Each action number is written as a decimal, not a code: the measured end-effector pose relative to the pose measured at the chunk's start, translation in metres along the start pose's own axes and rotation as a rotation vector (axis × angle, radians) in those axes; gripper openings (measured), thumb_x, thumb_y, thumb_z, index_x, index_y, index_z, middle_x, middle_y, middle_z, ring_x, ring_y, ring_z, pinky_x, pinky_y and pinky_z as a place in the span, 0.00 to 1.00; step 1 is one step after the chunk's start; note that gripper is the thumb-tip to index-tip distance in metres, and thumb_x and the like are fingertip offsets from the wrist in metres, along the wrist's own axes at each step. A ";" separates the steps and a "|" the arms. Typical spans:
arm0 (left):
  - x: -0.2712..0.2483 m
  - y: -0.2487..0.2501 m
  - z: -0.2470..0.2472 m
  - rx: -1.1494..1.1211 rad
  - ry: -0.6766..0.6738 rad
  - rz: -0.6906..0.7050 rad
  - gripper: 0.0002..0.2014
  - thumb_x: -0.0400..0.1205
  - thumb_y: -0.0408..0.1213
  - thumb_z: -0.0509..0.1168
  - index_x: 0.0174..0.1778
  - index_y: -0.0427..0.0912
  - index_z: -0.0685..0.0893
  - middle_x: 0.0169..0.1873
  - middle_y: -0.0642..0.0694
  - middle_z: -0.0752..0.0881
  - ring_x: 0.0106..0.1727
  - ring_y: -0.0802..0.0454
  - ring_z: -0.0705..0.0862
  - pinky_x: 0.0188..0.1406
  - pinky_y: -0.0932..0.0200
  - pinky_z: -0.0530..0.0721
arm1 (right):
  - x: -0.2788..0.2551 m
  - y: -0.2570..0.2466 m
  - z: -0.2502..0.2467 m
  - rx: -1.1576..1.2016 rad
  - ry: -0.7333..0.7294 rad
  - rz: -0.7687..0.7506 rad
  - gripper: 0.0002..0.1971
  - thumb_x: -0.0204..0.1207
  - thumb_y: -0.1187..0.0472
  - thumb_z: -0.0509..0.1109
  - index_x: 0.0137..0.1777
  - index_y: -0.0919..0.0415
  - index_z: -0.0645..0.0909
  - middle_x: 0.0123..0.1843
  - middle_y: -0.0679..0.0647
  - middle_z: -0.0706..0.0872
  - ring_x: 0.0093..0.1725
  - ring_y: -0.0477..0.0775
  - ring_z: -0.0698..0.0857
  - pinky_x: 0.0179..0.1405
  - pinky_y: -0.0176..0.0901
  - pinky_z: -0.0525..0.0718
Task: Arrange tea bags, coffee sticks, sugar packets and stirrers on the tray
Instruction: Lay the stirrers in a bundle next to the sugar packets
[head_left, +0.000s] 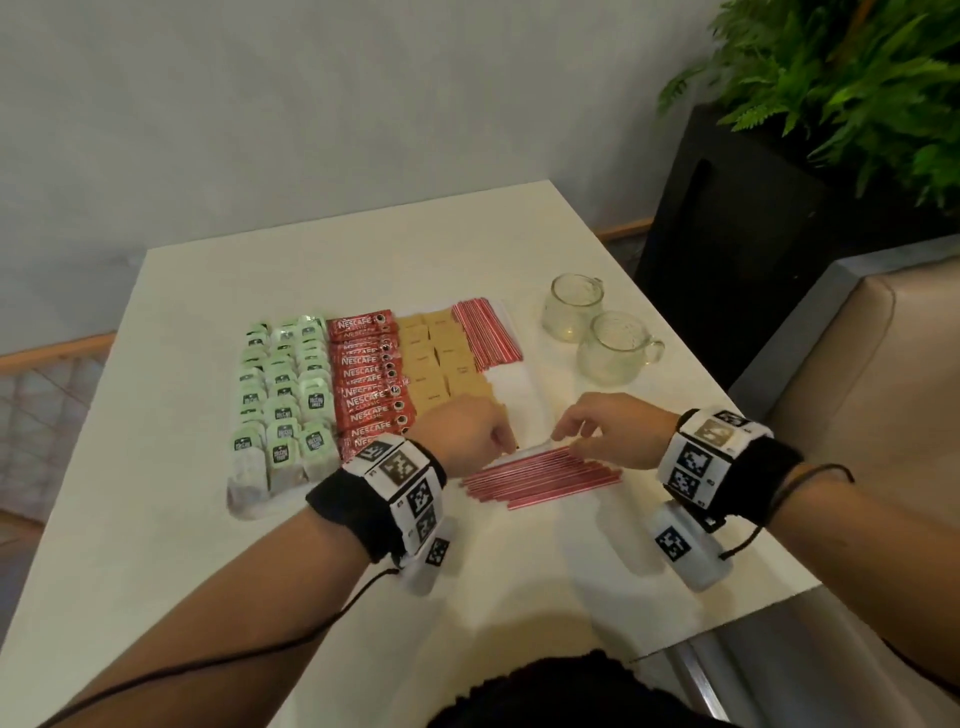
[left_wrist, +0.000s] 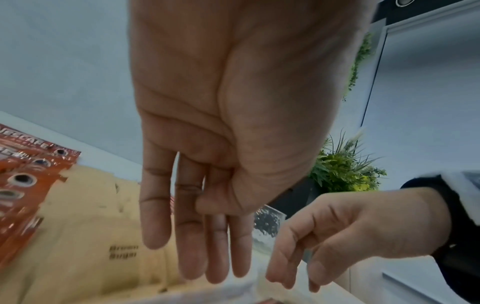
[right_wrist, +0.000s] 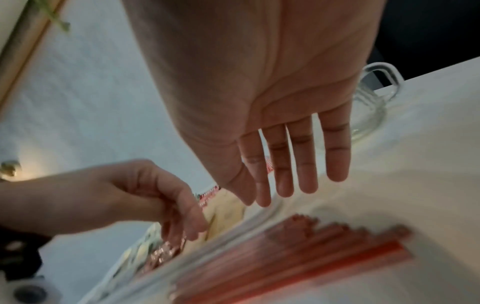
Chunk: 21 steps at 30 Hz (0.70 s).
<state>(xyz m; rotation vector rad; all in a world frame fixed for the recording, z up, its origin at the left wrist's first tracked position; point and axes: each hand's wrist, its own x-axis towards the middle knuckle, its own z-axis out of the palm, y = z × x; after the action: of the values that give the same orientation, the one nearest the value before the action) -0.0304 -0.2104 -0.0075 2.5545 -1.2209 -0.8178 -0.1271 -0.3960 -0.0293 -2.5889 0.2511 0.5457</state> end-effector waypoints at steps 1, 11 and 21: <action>-0.002 0.000 0.005 0.013 -0.004 -0.002 0.14 0.84 0.31 0.61 0.56 0.47 0.91 0.56 0.50 0.90 0.56 0.51 0.86 0.61 0.52 0.84 | -0.001 0.002 0.006 -0.036 0.001 0.009 0.15 0.79 0.54 0.70 0.65 0.50 0.80 0.56 0.46 0.79 0.54 0.48 0.82 0.57 0.40 0.79; 0.000 0.015 0.041 0.293 0.024 -0.075 0.14 0.84 0.46 0.61 0.60 0.46 0.86 0.52 0.48 0.85 0.50 0.48 0.84 0.40 0.54 0.80 | -0.020 0.013 0.040 -0.017 0.108 -0.043 0.38 0.67 0.39 0.76 0.75 0.51 0.70 0.67 0.48 0.70 0.62 0.49 0.76 0.65 0.44 0.77; 0.000 0.040 0.050 0.568 0.033 -0.016 0.12 0.80 0.48 0.70 0.48 0.42 0.83 0.43 0.47 0.82 0.44 0.47 0.81 0.38 0.54 0.78 | -0.017 0.010 0.048 -0.150 0.122 -0.091 0.24 0.68 0.45 0.78 0.65 0.46 0.81 0.57 0.44 0.77 0.55 0.47 0.77 0.52 0.42 0.77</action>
<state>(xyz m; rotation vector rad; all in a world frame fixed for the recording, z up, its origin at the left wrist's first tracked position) -0.0849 -0.2328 -0.0333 2.9918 -1.6103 -0.4723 -0.1615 -0.3799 -0.0649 -2.7672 0.1359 0.3883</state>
